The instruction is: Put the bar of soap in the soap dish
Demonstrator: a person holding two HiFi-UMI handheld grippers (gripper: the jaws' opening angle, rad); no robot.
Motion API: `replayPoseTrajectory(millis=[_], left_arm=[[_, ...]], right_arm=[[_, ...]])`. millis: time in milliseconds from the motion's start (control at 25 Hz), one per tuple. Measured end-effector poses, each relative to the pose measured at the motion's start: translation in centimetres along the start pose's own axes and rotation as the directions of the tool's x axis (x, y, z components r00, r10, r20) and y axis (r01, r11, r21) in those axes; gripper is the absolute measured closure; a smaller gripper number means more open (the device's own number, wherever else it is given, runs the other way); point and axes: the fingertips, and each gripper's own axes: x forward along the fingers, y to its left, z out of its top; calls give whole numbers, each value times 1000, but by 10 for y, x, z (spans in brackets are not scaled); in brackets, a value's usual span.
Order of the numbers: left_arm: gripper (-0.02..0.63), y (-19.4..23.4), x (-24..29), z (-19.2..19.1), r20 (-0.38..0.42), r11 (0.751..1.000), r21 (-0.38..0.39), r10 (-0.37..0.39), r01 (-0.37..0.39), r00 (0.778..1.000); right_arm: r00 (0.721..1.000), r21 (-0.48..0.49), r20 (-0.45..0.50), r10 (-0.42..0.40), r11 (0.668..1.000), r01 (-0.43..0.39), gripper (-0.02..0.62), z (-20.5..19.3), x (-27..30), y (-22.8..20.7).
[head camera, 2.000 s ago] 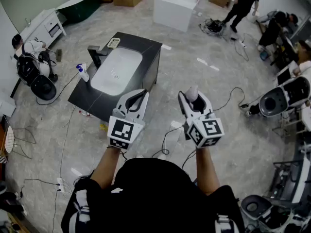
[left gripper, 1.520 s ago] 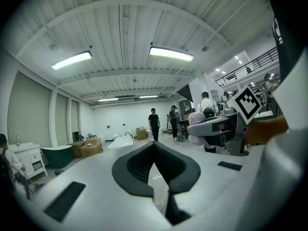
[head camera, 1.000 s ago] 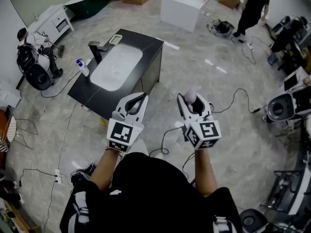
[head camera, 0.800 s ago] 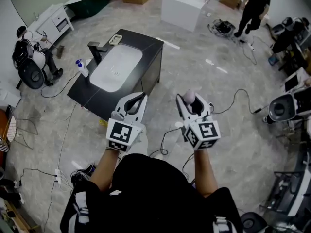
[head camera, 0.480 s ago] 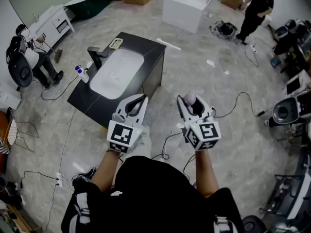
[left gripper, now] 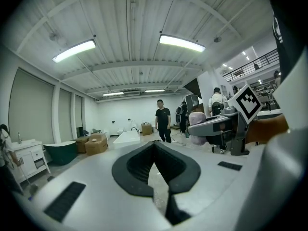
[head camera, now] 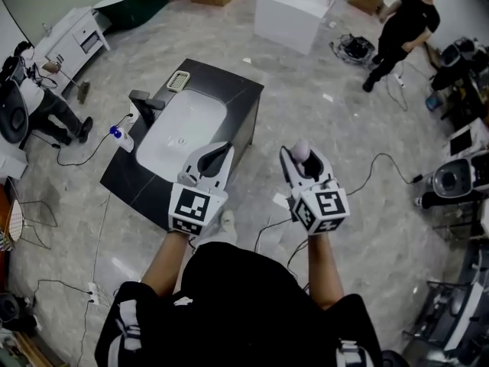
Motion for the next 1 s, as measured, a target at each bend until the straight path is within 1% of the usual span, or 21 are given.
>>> replayPoseTrajectory(millis=[280,640,800,1000], left_arm=[[581,55,38,5,6,1000,-13,-14,14,1000],[581,104,73,-2,26,998,-46,-48,49,999],[581,129,81,-14,19,997,-66,-43,45,999],[581,156,83,-26,12,995,-99,-22,23,1000]], right_arm=[[1000,-3,-9,-12,1000,12,388,16,60,-9],[999,-16,-33,-38,999,38,388,20,120,-12],[998,-22,-55,-36,999,35,388,14,146,-6],[996,-33,-87,-9,999,6,388,9,174,6]])
